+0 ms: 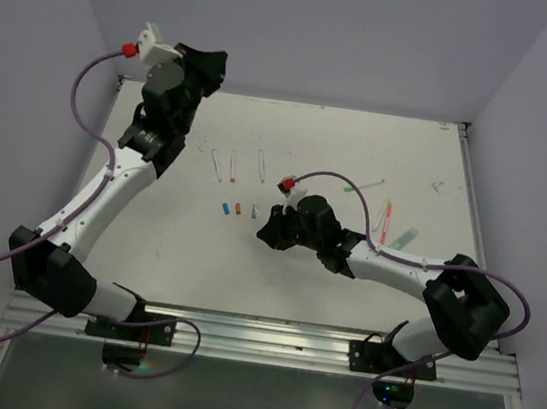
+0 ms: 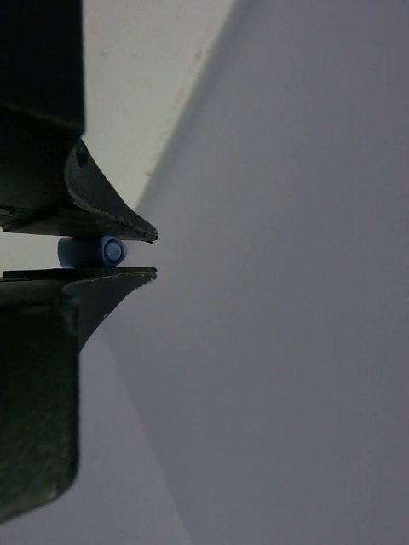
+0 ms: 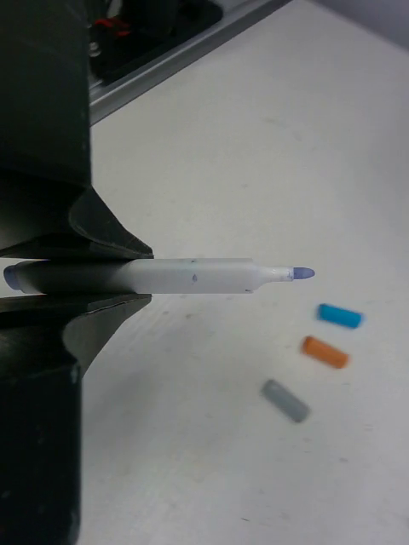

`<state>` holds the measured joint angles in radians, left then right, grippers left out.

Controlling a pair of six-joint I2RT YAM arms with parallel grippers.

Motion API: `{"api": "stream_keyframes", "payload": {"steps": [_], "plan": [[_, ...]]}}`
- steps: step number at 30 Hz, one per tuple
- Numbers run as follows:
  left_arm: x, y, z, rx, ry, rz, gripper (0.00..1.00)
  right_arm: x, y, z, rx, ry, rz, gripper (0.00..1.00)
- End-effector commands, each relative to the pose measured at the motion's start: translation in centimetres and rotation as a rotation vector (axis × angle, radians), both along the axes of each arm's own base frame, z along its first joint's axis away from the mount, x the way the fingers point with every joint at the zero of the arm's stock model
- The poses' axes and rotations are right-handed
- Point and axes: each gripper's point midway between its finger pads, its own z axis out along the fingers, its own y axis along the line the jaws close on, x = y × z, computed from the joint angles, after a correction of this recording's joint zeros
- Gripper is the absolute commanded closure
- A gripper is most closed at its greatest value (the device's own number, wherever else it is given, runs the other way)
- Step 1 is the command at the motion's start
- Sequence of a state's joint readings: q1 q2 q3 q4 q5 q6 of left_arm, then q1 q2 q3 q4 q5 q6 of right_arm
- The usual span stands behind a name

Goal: Open the pen caps

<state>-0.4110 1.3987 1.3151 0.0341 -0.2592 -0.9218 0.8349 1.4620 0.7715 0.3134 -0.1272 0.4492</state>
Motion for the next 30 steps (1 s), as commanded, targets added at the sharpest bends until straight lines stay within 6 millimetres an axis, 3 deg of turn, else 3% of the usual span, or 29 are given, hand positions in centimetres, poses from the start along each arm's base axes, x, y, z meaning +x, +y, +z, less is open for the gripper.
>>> {"api": "stream_keyframes", "payload": {"steps": [1,6,9,14,16,18,19,23,26,30], "plan": [[0.2,5.2,11.3,-0.196,-0.3,0.213,1.0,-2.8,-1.5,-4.7,-0.145,0.125,0.058,1.0],[0.6,5.0,10.8,-0.144,-0.285,0.176,1.0,-2.6,-1.7,-3.9,-0.138,0.119,0.04,1.0],[1.0,3.3,7.7,-0.014,-0.2,0.082,1.0,-1.8,-2.1,-2.6,-0.134,0.101,-0.011,1.0],[-0.2,0.1,-3.7,0.201,0.113,-0.153,1.0,0.7,-4.0,-0.5,-0.162,0.036,-0.165,1.0],[-2.3,-1.0,-9.2,0.252,0.257,-0.272,1.0,1.7,-5.0,-0.5,-0.173,0.035,-0.212,1.0],[-4.0,-1.7,-12.6,0.267,0.34,-0.354,1.0,2.5,-6.1,-0.9,-0.169,0.05,-0.265,1.0],[-5.2,-1.7,-15.6,0.286,0.409,-0.385,1.0,2.8,-6.4,-1.0,-0.165,0.057,-0.283,1.0],[-7.8,-3.0,-21.7,0.344,0.554,-0.477,1.0,3.8,-7.6,-1.5,-0.14,0.088,-0.322,1.0],[-8.8,-4.5,-24.9,0.385,0.617,-0.51,1.0,4.5,-8.1,-1.6,-0.133,0.099,-0.343,1.0],[-9.1,-6.1,-27.7,0.436,0.657,-0.521,1.0,4.9,-8.1,-1.6,-0.117,0.109,-0.345,1.0]]}}
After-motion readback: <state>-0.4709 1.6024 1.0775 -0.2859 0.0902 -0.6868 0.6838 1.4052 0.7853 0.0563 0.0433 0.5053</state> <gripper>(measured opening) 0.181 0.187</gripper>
